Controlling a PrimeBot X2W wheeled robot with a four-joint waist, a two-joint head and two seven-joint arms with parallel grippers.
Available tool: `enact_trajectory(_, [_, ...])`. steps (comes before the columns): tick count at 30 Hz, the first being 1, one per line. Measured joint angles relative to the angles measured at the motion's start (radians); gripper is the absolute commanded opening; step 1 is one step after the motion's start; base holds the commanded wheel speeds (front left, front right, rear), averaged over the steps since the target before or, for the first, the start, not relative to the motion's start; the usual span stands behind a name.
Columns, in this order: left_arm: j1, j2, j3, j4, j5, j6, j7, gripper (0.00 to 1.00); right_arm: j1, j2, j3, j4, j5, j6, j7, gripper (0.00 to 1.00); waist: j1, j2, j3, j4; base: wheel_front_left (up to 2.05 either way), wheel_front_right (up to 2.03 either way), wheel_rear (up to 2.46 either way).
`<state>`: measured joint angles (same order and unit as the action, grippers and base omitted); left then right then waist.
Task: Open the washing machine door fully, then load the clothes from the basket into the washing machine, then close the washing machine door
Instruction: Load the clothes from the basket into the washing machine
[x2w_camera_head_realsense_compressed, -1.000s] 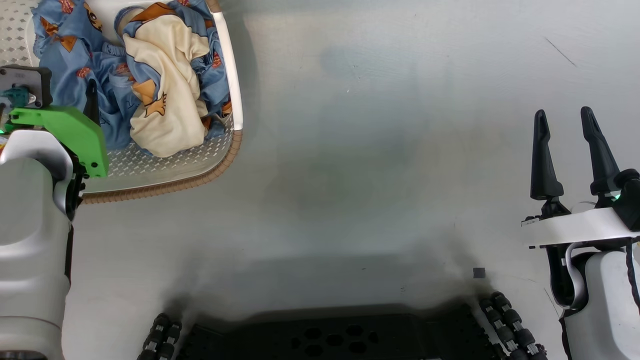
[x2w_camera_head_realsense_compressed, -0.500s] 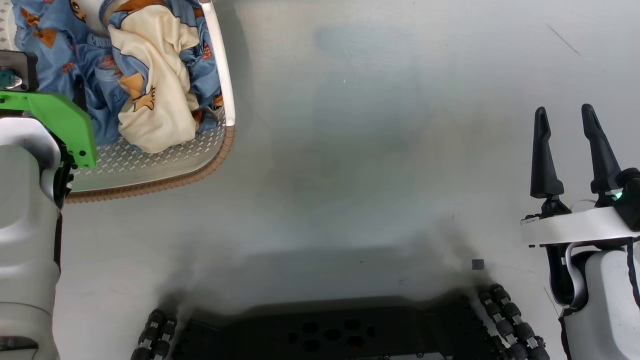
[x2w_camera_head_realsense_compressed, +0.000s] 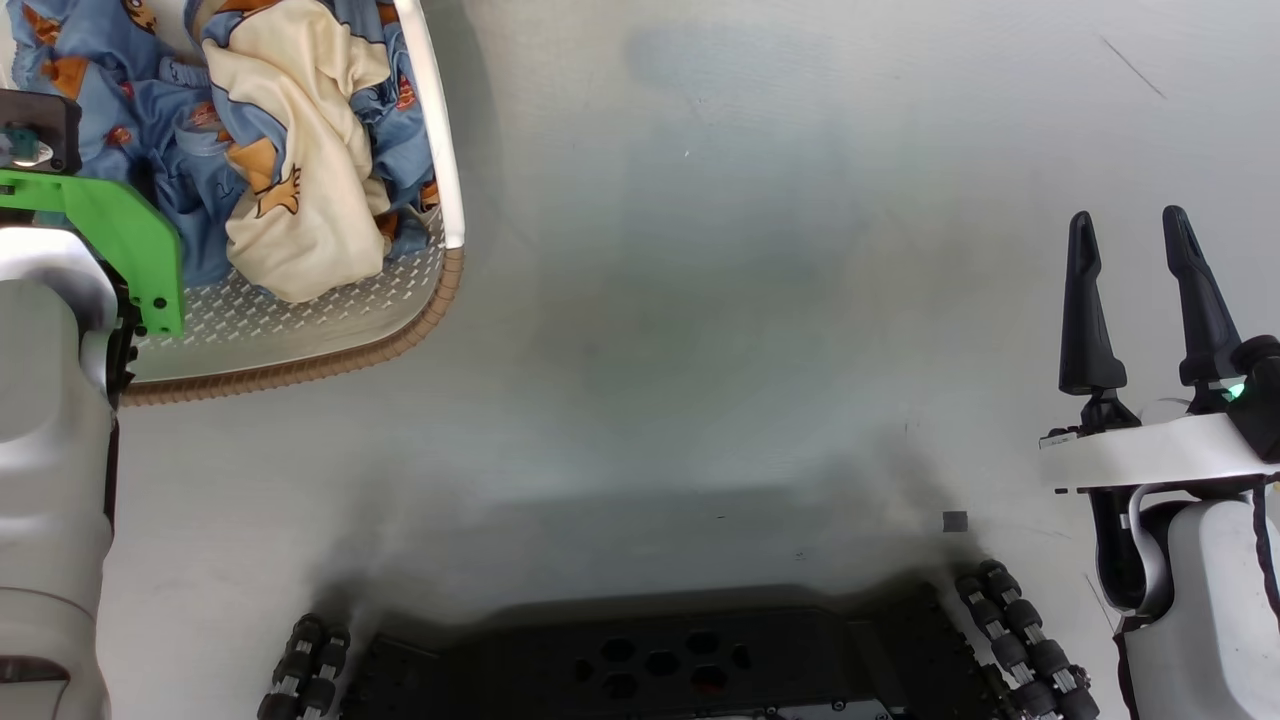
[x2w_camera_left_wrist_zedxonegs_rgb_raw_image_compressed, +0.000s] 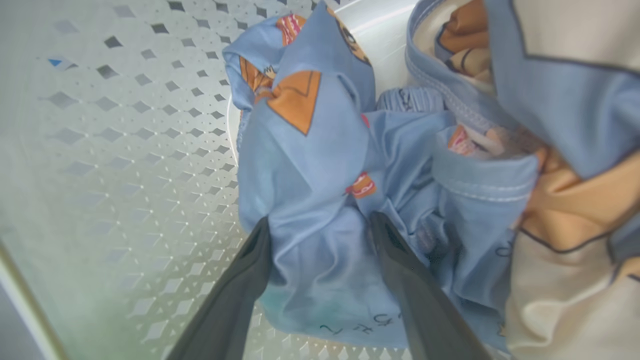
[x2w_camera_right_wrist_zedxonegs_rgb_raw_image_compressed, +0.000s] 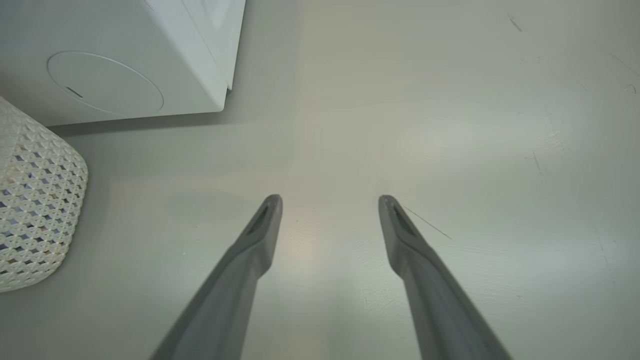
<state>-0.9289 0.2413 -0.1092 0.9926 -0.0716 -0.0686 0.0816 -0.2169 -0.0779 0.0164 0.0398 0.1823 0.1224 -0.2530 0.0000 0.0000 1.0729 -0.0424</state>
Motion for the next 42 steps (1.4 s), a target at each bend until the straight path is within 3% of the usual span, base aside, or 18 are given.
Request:
enact_trajectory(6, [-0.008,0.001,-0.013,0.036,0.006,0.0,0.02,0.98,0.0,0.002,0.0,-0.001,0.0,0.0,0.0,1.0,0.0,0.0,0.004,-0.009,0.0,0.0,0.0])
enact_trajectory(7, [-0.011,0.001,-0.013,0.037,0.006,0.0,0.019,0.67,0.0,0.003,-0.001,-0.001,0.0,0.0,0.0,1.0,0.0,0.0,0.004,-0.011,0.0,0.0,0.0])
enact_trajectory(8, [-0.015,0.001,-0.013,0.038,0.006,0.0,0.018,0.43,0.0,0.004,-0.001,-0.001,0.0,0.0,0.0,1.0,0.0,0.0,0.004,-0.012,0.0,0.0,0.0])
enact_trajectory(9, [-0.017,0.001,-0.013,0.039,0.005,0.0,0.016,0.28,0.0,0.004,-0.001,-0.001,0.0,0.0,0.0,1.0,0.0,0.0,0.004,-0.014,0.0,0.0,0.0])
enact_trajectory(10, [-0.02,0.001,-0.013,0.04,0.005,0.0,0.012,0.0,0.0,0.004,-0.002,-0.001,0.0,0.0,0.0,1.0,0.0,0.0,0.004,-0.015,0.0,0.0,0.0])
enact_trajectory(22, [-0.023,-0.022,-0.011,0.068,-0.011,-0.012,-0.072,0.0,-0.004,0.009,-0.025,-0.008,0.0,0.0,0.0,1.0,0.0,0.0,-0.032,-0.025,0.0,0.0,0.0])
enact_trajectory(42, [0.035,-0.068,0.011,0.101,-0.05,-0.029,-0.252,0.0,-0.025,-0.003,-0.012,0.022,-0.007,0.0,0.0,1.0,0.0,0.0,-0.169,0.015,0.0,0.0,0.0])
